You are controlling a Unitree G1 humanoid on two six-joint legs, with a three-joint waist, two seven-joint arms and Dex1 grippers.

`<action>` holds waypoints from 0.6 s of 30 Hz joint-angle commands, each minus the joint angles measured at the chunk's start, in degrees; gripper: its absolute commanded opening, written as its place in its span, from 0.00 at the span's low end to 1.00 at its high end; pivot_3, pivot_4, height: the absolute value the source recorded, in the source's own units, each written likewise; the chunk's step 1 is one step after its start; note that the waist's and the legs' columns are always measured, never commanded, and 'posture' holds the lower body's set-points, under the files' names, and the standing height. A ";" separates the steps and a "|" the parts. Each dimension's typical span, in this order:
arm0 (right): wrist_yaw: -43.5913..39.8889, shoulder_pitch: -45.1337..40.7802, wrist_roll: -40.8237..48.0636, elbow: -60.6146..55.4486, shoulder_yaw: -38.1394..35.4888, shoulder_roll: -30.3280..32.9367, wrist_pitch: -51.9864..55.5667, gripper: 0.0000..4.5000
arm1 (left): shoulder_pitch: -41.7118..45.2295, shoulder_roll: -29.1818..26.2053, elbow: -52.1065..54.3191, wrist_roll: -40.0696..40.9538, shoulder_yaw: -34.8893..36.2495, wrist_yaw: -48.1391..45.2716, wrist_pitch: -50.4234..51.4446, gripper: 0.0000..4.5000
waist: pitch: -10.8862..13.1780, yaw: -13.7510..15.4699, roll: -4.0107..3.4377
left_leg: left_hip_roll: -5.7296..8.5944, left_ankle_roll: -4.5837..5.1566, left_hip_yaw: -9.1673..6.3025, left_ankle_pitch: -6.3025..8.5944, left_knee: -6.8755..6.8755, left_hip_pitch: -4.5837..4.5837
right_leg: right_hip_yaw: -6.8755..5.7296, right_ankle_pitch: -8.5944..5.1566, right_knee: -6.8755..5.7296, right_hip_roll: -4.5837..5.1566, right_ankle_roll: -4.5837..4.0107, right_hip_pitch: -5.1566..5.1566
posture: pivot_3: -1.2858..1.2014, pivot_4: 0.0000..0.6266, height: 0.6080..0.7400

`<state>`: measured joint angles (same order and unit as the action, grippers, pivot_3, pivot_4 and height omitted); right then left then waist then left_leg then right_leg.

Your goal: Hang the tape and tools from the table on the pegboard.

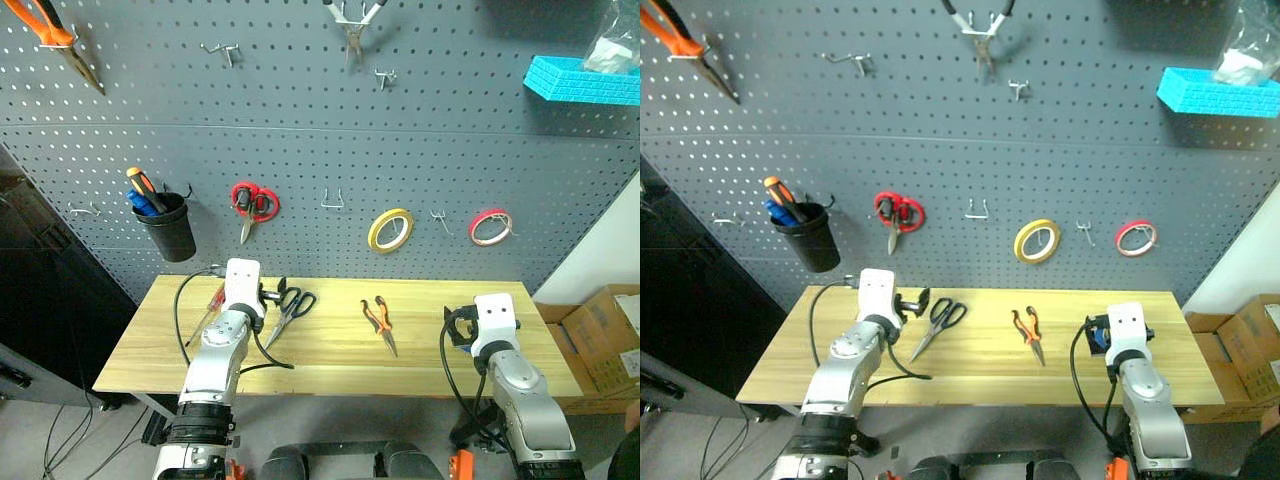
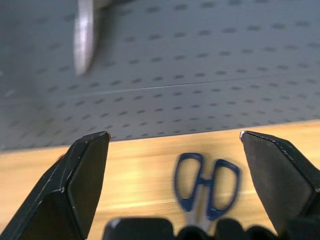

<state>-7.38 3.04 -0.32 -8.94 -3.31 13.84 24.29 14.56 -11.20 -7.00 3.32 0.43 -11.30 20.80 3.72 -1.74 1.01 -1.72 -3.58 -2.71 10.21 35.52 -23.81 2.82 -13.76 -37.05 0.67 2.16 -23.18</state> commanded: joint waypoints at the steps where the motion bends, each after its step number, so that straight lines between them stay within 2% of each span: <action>1: -4.47 -2.57 1.83 -2.00 -0.59 3.16 2.30 1.00 | 4.64 1.38 4.17 2.50 -3.66 -5.72 1.26 0.99 | 0.76 0.01 -0.05 | 0.01 0.00 0.00 0.00 0.03 0.01 | -0.02 0.00 0.02 0.03 0.00 -0.01 | 0.51 0.14 1.00; 3: -9.22 -4.04 3.62 -0.43 0.07 5.84 4.83 1.00 | 6.19 3.31 4.77 5.62 -5.45 -9.75 4.00 0.99 | 1.26 -0.11 -0.08 | 0.02 0.02 0.05 -0.01 0.08 -0.10 | 0.00 0.00 0.02 0.06 0.00 0.07 | 0.51 0.16 1.00; 4: -11.34 -4.48 4.90 -0.28 0.13 6.80 6.26 1.00 | 6.60 4.04 5.32 6.63 -6.03 -10.92 5.31 0.99 | 1.85 -0.12 -0.01 | 0.03 0.03 0.05 -0.01 0.14 -0.10 | 0.01 0.00 -0.01 0.06 0.00 0.09 | 0.51 0.21 1.00; 7: -18.84 -8.20 7.71 3.32 1.04 11.41 11.27 1.00 | 7.24 6.64 6.22 9.06 -11.36 -16.12 9.66 0.99 | 3.10 -0.33 -0.06 | 0.00 0.06 0.04 0.00 0.13 -0.12 | 0.01 0.00 -0.05 0.03 0.00 0.05 | 0.50 0.26 1.00; 10: -23.15 -11.05 9.56 6.29 1.77 13.96 14.85 1.00 | 7.47 8.96 6.94 11.52 -13.74 -17.90 14.98 0.99 | 5.00 -0.52 -0.05 | 0.00 0.21 0.05 0.08 0.13 -0.15 | 0.05 -0.01 -0.07 0.00 0.00 0.04 | 0.50 0.34 1.00; 13: -26.30 -13.36 10.07 10.16 3.10 15.61 16.66 1.00 | 7.96 10.71 5.74 11.16 -15.07 -17.08 16.74 0.99 | 6.74 -0.82 0.03 | -0.02 0.27 0.01 0.11 0.16 -0.32 | 0.07 -0.03 -0.07 -0.06 0.04 -0.06 | 0.50 0.39 1.00; 18: -27.00 -18.80 7.96 20.30 4.16 16.67 13.56 1.00 | 8.91 13.47 2.30 10.72 -18.11 -18.30 17.39 0.99 | 8.93 -1.15 -0.01 | 0.01 0.52 0.00 0.26 0.25 -0.48 | 0.12 -0.14 -0.04 -0.06 0.25 -0.08 | 0.50 0.44 1.00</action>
<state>-33.93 -14.22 7.92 9.96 1.37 29.41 39.38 22.84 1.14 -4.78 13.78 -16.00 -28.50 38.50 12.65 -2.89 1.00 -1.68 -3.05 -2.71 10.47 35.82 -24.37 2.95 -13.88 -37.08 0.62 2.44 -23.30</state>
